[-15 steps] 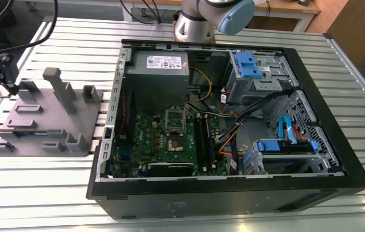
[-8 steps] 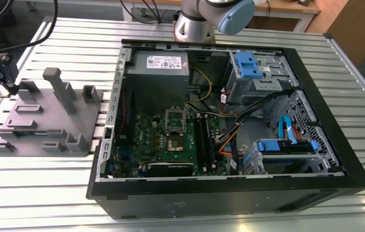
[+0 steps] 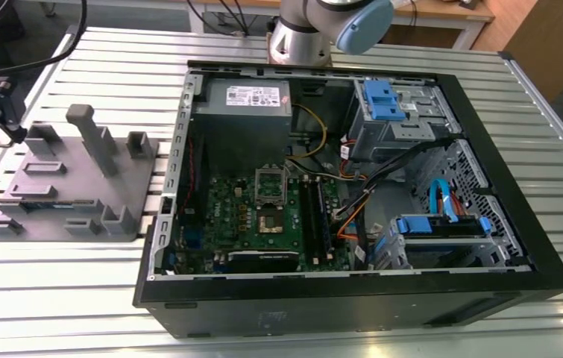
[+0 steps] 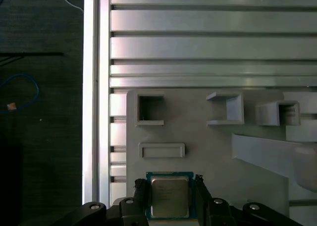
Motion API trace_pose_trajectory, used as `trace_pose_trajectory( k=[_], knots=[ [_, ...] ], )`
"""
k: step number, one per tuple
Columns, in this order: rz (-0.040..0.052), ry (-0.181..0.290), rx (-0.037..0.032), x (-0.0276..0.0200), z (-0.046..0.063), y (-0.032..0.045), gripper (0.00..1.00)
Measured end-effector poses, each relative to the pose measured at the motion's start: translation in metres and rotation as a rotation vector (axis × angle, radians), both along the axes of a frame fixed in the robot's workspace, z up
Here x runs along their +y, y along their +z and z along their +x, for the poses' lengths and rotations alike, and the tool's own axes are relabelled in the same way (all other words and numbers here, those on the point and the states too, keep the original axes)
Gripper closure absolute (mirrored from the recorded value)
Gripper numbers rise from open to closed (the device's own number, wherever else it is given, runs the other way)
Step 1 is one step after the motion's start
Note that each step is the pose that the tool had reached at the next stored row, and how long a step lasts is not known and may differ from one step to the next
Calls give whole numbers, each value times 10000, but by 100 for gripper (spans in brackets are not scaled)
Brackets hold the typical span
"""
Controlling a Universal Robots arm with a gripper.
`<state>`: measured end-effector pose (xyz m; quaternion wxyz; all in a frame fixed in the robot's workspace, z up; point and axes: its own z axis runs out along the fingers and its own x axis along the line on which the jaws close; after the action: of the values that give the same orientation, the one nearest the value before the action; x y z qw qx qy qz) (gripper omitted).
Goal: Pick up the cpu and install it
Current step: 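Pick up the cpu and move it towards the insertion slot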
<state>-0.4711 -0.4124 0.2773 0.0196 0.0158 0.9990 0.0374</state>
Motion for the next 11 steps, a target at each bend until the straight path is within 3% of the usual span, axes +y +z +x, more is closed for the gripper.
trace_pose_trajectory(
  k=[11],
  knots=[
    [0,0,0,0,0,133,53]
  ],
)
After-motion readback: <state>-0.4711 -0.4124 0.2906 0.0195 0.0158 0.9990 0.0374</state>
